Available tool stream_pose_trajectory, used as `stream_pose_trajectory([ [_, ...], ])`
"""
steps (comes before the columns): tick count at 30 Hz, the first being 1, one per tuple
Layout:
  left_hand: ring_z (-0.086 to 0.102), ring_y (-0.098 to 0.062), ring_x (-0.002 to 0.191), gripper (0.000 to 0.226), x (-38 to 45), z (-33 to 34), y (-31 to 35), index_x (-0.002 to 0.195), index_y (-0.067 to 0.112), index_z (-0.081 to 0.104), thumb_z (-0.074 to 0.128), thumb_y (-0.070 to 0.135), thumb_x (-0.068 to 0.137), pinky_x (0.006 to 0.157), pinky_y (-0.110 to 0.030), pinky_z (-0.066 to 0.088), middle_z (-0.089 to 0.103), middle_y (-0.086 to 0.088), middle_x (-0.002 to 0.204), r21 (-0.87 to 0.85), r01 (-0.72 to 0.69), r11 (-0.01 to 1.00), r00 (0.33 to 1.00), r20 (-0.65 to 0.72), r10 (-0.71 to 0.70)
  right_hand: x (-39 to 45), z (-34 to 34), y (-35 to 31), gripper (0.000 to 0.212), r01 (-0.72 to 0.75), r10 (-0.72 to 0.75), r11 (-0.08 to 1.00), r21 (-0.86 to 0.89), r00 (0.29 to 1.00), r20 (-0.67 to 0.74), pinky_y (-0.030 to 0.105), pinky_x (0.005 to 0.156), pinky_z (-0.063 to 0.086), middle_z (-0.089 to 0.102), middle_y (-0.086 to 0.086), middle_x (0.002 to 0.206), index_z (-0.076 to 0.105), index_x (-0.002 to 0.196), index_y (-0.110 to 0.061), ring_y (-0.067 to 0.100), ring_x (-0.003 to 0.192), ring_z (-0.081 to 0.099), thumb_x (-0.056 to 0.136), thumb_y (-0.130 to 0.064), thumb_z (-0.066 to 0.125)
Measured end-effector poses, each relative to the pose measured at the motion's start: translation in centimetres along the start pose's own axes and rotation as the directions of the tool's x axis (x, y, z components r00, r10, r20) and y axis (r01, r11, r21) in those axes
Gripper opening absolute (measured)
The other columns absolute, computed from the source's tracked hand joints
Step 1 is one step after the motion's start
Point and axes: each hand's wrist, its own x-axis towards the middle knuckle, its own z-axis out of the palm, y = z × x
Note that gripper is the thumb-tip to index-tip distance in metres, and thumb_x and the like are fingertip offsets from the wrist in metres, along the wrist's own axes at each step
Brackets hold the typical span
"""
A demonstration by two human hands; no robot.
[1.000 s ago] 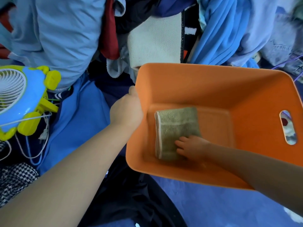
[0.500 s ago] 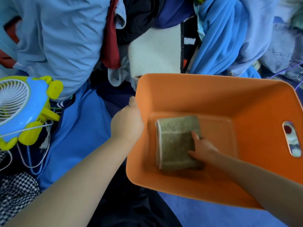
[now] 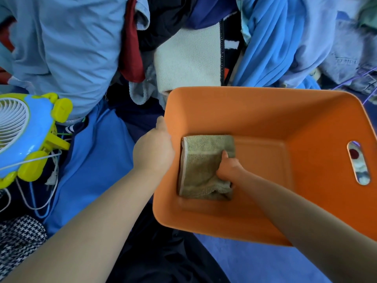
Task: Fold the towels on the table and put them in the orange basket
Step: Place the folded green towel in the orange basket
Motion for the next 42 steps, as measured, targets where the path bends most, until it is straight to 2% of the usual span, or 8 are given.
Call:
stream_pose_trajectory([
  [4,0.029,-0.008,0.045,0.050,0.1,0.0,0.0,0.140,0.002,0.025,0.043,0.009,0.094,0.038,-0.025,0.020,0.030,0.004,0.053,-0.005,0.000,1.000,1.000,-0.002,0.000,-0.5,0.0,0.1,0.069,-0.016,-0.003,0.979,-0.204,0.996,-0.091,0.036,0.096,0.045,0.009,0.028,0.150,-0.009,0.146,-0.008,0.036,0.130,0.037,0.097,-0.018,0.039],
  [7,0.029,-0.009,0.044,0.050,0.2,0.1,0.0,0.140,0.002,0.026,0.044,0.006,0.093,0.038,-0.024,0.020,0.030,0.003,0.052,-0.004,0.006,1.000,1.000,-0.008,-0.006,-2.2,1.3,-0.3,0.059,0.192,-0.369,0.819,-0.541,0.898,-0.241,0.042,0.095,0.042,0.019,0.021,0.149,0.021,0.142,-0.008,0.036,0.129,0.034,0.093,-0.029,0.047],
  [11,0.029,-0.010,0.046,0.052,0.1,0.2,0.0,0.141,0.002,0.023,0.043,0.005,0.093,0.039,-0.024,0.019,0.029,0.004,0.054,0.009,-0.003,1.000,1.000,-0.015,0.003,-3.5,3.0,-0.5,0.045,0.560,-0.611,0.495,-0.664,0.768,0.193,0.041,0.074,0.048,0.042,0.019,0.127,0.033,0.132,-0.012,0.035,0.107,0.051,0.091,-0.019,0.050],
  [28,0.031,-0.011,0.045,0.044,0.1,-0.1,0.1,0.134,0.002,0.030,0.043,0.006,0.093,0.039,-0.024,0.018,0.036,0.001,0.056,0.102,0.044,0.994,0.999,0.000,-0.044,-3.2,1.9,-0.7,0.056,0.531,-0.527,0.656,-0.536,0.831,0.177,0.043,0.090,0.047,0.028,0.018,0.141,0.025,0.140,-0.015,0.035,0.120,0.045,0.090,-0.007,0.047],
  [30,0.041,-0.014,0.051,0.054,-0.2,-0.6,0.5,0.142,0.005,0.019,0.042,0.009,0.094,0.039,-0.024,0.019,0.051,-0.004,0.070,0.159,0.033,0.987,0.999,0.002,-0.034,-4.3,0.4,-0.2,0.049,0.546,-0.525,0.672,-0.500,0.828,0.199,0.041,0.092,0.047,0.036,0.015,0.137,0.031,0.137,-0.012,0.032,0.119,0.047,0.090,-0.011,0.047],
  [33,0.054,-0.024,0.099,0.061,-1.3,-1.6,1.5,0.145,0.007,0.010,0.043,0.014,0.095,0.057,-0.028,0.040,0.050,-0.013,0.122,0.205,0.031,0.978,0.999,0.002,-0.032,-7.0,-1.9,0.4,0.037,0.528,-0.557,0.643,-0.555,0.820,0.135,0.038,0.092,0.046,0.046,0.011,0.127,0.042,0.128,-0.009,0.027,0.115,0.047,0.093,-0.019,0.045],
  [36,0.043,-0.028,0.118,0.050,-3.7,-3.5,3.5,0.138,0.007,0.028,0.047,0.014,0.091,0.086,-0.037,0.042,0.036,-0.013,0.136,0.200,0.000,0.980,0.999,-0.052,0.010,-11.0,-4.4,1.7,0.033,0.512,-0.596,0.658,-0.552,0.803,0.035,0.037,0.092,0.043,0.046,0.012,0.126,0.046,0.124,-0.008,0.027,0.115,0.046,0.092,-0.016,0.041],
  [42,0.049,-0.028,0.106,0.019,-9.6,-8.3,9.5,0.105,0.007,0.055,0.043,0.011,0.091,0.076,-0.034,0.037,0.054,-0.009,0.111,0.246,-0.220,0.944,0.976,0.059,0.212,-20.7,-8.8,5.7,0.034,0.488,-0.673,0.664,-0.566,0.719,-0.170,0.035,0.098,0.041,0.050,0.016,0.125,0.050,0.122,-0.006,0.030,0.116,0.047,0.092,-0.017,0.041],
])
